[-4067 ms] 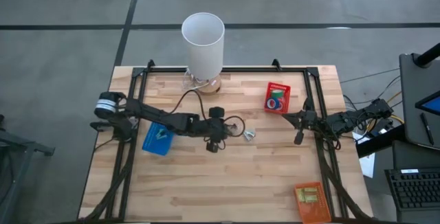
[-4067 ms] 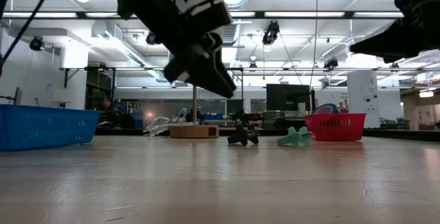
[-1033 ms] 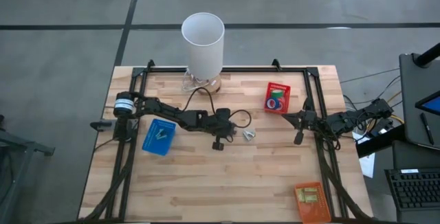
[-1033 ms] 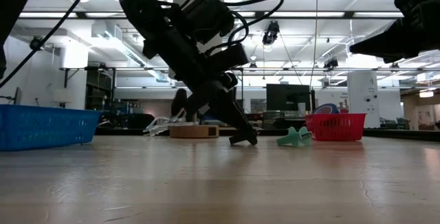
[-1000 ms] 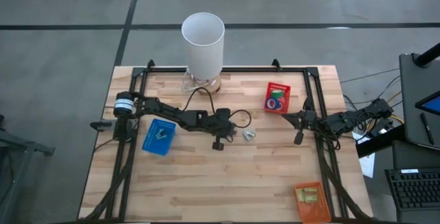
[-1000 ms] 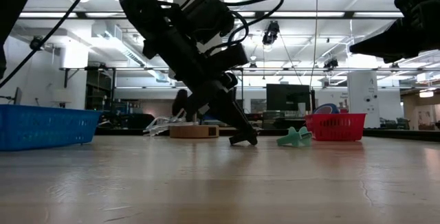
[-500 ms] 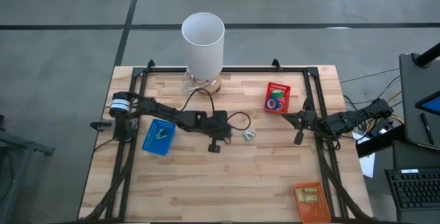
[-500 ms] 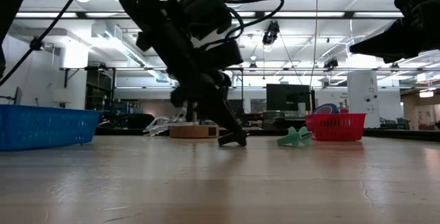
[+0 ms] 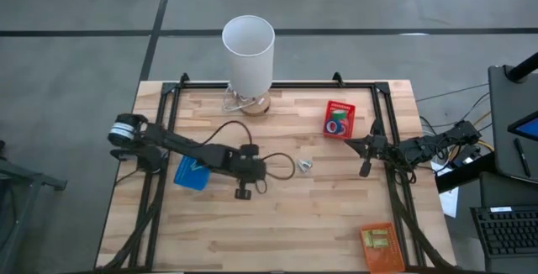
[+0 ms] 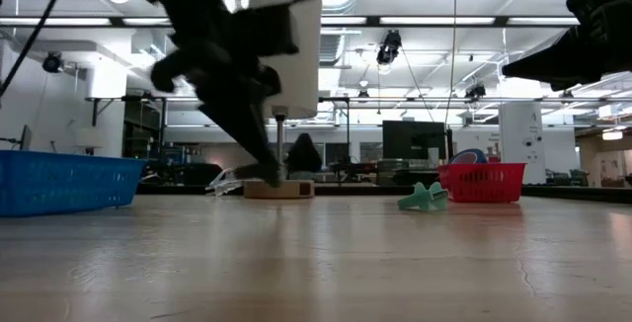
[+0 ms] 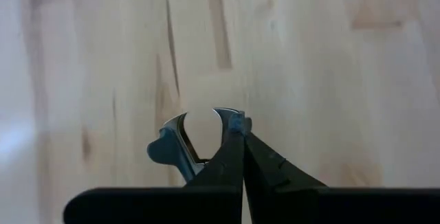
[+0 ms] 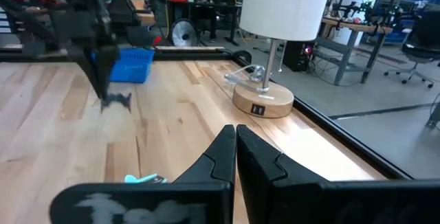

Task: Pick and place Stapler, Stapler remover, tape
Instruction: Put the black staple remover into the blue bin

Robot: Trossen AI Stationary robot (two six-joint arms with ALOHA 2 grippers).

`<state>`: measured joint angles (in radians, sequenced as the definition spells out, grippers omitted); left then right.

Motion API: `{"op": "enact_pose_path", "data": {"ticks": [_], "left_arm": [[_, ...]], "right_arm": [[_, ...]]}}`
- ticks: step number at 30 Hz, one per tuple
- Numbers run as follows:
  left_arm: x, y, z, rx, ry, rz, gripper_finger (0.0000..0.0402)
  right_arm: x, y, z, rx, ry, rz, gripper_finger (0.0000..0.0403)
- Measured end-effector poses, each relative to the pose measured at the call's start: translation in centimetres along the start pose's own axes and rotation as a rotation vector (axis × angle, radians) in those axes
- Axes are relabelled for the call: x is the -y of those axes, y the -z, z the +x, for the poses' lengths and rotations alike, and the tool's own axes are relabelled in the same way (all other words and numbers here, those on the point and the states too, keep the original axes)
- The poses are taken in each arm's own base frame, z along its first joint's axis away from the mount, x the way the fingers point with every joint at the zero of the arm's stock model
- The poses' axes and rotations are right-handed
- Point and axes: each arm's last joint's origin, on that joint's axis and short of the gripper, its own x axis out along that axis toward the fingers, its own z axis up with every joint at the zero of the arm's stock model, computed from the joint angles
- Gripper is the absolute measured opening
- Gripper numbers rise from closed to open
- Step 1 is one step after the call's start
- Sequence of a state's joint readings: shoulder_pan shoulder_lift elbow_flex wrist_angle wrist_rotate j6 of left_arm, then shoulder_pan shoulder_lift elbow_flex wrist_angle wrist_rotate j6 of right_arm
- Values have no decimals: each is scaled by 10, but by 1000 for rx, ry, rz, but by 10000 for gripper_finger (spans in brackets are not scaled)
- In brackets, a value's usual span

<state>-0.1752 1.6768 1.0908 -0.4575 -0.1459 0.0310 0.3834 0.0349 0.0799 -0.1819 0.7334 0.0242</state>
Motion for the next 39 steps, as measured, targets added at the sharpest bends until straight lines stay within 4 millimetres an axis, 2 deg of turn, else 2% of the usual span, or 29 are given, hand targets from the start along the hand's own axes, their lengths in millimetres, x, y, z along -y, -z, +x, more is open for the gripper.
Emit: {"op": "enact_pose_path", "data": {"ticks": [6,10,16,21,25,31,39], "left_arm": [[24,12,-38,-54,-122,-40,0],[35,28,-60,-105,-203,-93,0],[40,58,-91,-179,-300,-200,0],[36,87,-110,-239,-351,-323,0],[32,111,-113,-255,-375,-400,5],[28,142,-104,-270,-371,-479,2],[29,161,-89,-277,-341,-537,32]], "right_arm": [[0,0,0,0,0,0,9],[0,0,0,0,0,1,9],[0,0,0,0,0,0,9],[0,0,0,0,0,-1,9],[0,0,0,0,0,0,9],[0,0,0,0,0,-1,9],[0,0,0,0,0,-1,9]]}}
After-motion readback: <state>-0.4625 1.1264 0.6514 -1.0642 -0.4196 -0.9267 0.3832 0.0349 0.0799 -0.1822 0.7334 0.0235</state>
